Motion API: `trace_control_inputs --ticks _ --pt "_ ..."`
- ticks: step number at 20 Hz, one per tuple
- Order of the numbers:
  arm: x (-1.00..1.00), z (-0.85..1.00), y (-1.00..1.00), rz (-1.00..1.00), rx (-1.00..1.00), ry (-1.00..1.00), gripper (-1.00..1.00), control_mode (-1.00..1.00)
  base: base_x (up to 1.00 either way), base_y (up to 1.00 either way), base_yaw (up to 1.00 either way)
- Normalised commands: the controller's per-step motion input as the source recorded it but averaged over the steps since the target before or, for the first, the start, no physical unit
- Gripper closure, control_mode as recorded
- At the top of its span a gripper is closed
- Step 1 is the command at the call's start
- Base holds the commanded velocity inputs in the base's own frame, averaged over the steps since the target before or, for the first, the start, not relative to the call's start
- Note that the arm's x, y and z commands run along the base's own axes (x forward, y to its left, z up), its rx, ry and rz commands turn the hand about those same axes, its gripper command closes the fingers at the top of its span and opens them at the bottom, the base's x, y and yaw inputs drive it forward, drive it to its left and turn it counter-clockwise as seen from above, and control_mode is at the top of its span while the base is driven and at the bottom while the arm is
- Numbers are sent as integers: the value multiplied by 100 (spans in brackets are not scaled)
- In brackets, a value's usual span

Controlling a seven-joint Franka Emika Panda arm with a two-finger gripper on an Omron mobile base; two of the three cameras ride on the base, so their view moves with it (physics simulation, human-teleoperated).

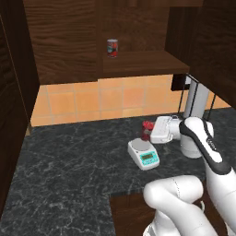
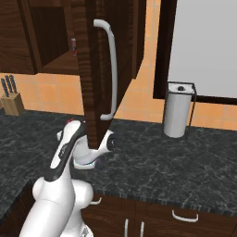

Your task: Pick the yogurt and place it on the digital scale for weighing, and close the cabinet.

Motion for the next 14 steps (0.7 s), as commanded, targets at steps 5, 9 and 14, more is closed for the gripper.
trace_control_inputs --ticks 5,9,14 --pt "-1 -29 -19 9 0 0 100 -100 0 0 0" --pt "0 -38 -16 6 0 0 100 -100 0 0 0" --pt "3 -24 -5 3 0 0 100 -100 0 0 0"
